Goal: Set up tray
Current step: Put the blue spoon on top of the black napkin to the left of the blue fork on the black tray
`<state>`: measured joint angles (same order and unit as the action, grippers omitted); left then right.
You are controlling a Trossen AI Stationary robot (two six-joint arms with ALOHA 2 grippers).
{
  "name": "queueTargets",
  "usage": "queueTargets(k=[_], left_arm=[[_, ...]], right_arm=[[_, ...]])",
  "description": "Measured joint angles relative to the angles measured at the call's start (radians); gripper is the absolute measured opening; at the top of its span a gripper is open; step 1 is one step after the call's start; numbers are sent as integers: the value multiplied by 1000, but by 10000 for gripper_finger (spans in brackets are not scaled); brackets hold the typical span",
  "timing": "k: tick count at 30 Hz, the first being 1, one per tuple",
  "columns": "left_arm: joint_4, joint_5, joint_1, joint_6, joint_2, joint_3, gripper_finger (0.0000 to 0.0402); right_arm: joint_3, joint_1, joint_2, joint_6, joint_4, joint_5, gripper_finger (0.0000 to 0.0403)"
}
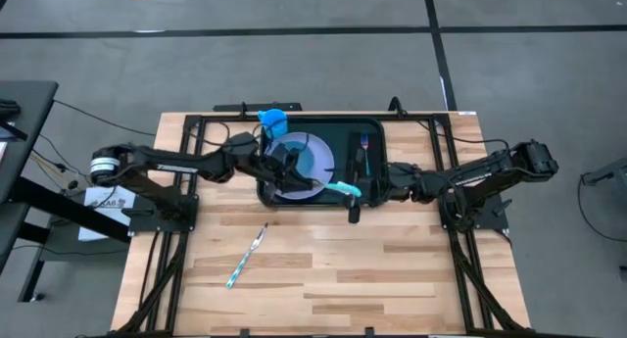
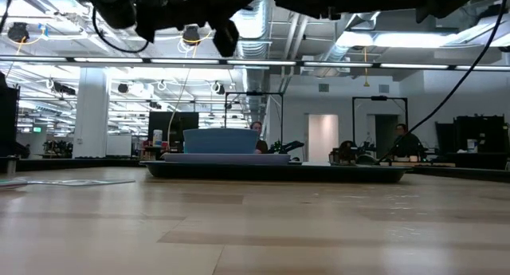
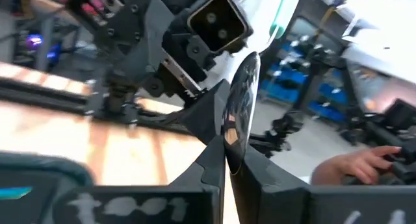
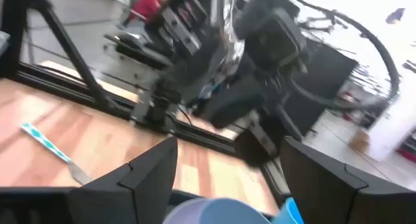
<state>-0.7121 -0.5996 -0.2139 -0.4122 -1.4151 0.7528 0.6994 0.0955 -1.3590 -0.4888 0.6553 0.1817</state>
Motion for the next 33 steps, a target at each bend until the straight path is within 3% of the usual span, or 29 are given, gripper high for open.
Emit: queueTargets(k=[9, 19, 27, 33], left_arm=[[394, 182, -43, 121, 250, 0, 0], [814, 468, -54, 181, 505, 0, 0], [1131, 625, -54, 135, 573, 0, 0], [1233, 648, -54, 108, 557, 29, 0]], right_arm=[[0, -22, 0, 19, -80, 82, 260], [0, -43, 0, 71, -154, 28, 260], [0, -2, 0, 72, -162, 21, 260], [0, 27, 0, 71, -161, 30, 260]])
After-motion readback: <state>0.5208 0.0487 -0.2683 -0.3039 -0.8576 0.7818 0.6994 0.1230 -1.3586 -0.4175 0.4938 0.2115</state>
